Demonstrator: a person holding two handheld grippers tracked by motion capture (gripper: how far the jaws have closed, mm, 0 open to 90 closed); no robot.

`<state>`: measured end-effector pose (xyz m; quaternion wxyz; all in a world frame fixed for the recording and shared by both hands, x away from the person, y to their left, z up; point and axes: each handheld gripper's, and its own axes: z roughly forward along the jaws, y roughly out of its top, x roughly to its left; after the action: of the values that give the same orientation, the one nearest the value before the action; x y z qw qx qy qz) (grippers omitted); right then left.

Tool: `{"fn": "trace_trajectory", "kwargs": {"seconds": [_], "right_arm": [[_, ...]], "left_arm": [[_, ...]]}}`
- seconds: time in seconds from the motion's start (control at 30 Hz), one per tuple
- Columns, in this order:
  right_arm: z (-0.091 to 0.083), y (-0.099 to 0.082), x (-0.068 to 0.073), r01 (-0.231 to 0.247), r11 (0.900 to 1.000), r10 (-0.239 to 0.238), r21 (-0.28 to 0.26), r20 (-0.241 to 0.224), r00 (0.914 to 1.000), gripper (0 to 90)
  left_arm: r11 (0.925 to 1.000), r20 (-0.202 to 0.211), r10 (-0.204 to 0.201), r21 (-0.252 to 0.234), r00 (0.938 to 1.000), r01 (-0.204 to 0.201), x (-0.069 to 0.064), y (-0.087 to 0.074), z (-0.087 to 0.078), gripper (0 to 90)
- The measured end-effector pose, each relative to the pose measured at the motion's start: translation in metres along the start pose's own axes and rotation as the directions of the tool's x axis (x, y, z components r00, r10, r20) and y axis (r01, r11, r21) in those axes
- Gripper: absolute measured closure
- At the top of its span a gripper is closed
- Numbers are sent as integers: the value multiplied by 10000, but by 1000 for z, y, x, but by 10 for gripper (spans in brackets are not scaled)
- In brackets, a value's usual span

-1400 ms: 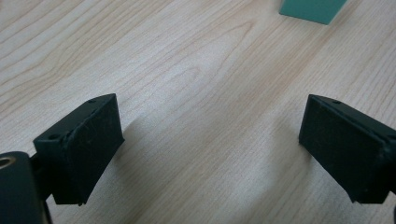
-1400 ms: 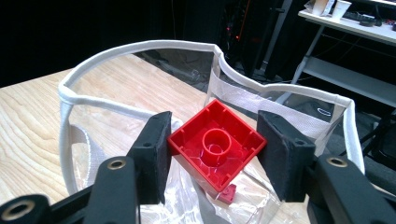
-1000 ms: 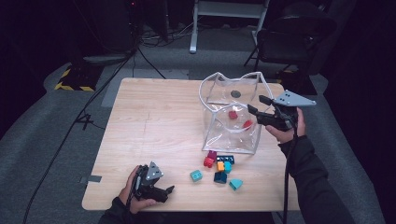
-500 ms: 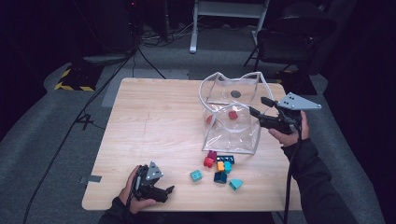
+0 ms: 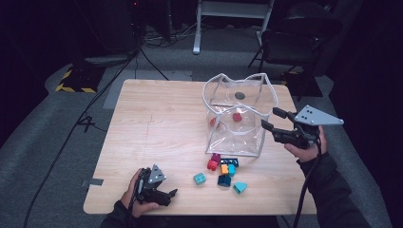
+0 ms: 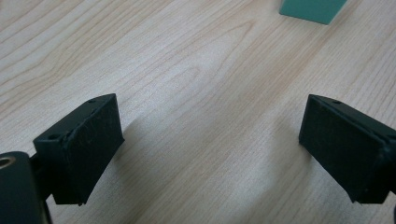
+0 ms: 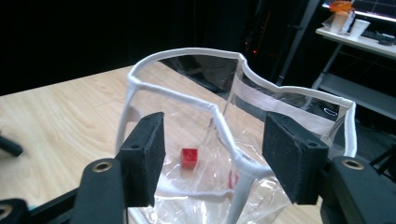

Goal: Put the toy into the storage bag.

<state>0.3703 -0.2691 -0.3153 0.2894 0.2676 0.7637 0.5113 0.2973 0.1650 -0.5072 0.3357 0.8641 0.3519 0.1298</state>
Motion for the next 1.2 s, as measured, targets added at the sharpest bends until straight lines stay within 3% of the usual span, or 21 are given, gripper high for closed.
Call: {"fn": "trace_trajectory", "kwargs": {"seconds": [0.27, 0.5, 1.2], "right_arm": [[-13, -14, 13, 388, 9992, -385, 119, -219, 9990, 388], [-15, -28, 25, 587, 9978, -570, 312, -538, 9969, 384], [-5, -95, 65, 647, 9881, -385, 1393, -1830, 9824, 363]], "left_arm": [[10000, 0, 0, 0, 10000, 0, 0, 0, 0, 64], [10000, -14, 13, -1, 10000, -13, 0, 0, 0, 64], [10000, -19, 11, 0, 10000, -11, 0, 0, 0, 64]]}}
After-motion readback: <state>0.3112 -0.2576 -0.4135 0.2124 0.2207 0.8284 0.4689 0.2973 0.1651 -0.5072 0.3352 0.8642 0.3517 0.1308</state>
